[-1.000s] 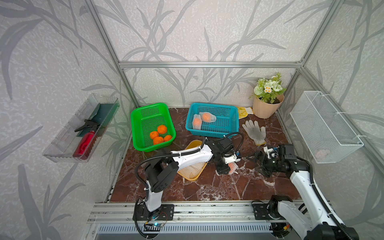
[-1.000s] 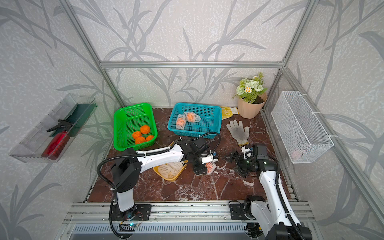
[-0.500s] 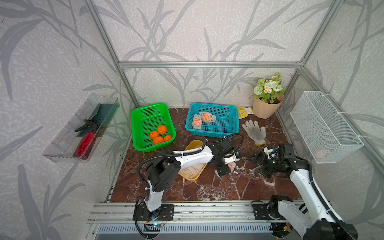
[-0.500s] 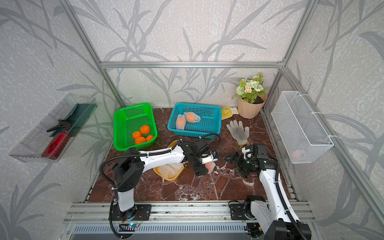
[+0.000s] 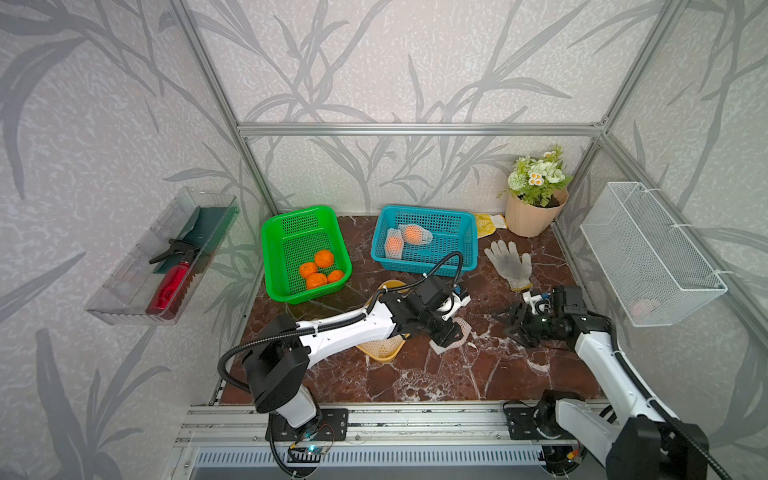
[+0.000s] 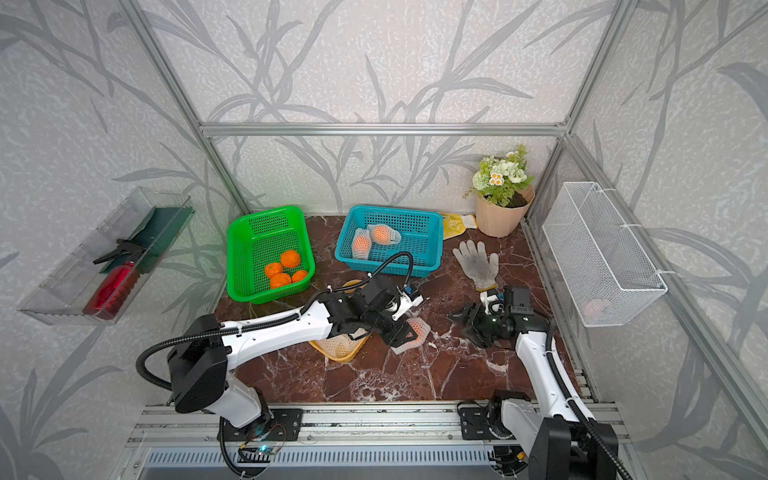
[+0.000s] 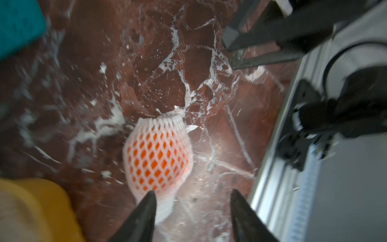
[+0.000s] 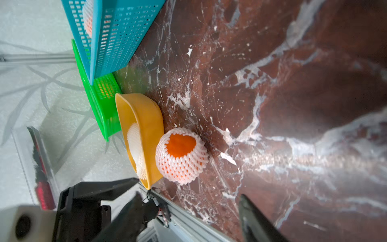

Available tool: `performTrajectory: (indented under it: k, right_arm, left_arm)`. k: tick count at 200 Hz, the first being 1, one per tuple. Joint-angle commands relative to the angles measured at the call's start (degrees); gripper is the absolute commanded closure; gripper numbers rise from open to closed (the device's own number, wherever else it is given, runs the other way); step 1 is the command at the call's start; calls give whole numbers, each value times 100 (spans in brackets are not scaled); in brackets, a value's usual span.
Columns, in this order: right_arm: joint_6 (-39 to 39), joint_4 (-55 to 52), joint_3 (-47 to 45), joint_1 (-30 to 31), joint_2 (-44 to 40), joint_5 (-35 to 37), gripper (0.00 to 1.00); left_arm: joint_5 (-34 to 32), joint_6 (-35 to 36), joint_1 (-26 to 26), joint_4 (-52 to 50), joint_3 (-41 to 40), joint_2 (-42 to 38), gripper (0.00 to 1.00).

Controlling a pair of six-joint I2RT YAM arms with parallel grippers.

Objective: Remove foam nets from oranges
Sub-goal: Place the orange at the center of the board, then remove the foam net from the orange.

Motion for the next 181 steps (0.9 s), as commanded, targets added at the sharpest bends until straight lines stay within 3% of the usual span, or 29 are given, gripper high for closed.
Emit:
performTrajectory:
  k: [1, 18, 55, 116, 181]
  right_arm:
    - [145, 696, 98, 200, 420, -278, 55]
    - [92, 833, 270, 447, 876, -266, 63]
    - [11, 1172, 574, 934, 1845, -206, 73]
    - [-42, 1600, 886, 1274, 2749, -209, 81]
    - [-185, 1721, 755, 1543, 2916, -339, 86]
  left_arm:
    - [261, -1531, 38, 485, -170, -39, 68]
    - [104, -1915, 29, 283, -254, -16, 80]
    - [-436, -2394, 42, -103, -529, -84, 93]
    - [-791, -2811, 38, -414, -560, 219, 97]
    - [-1190, -2754, 47, -819, -47, 897, 98]
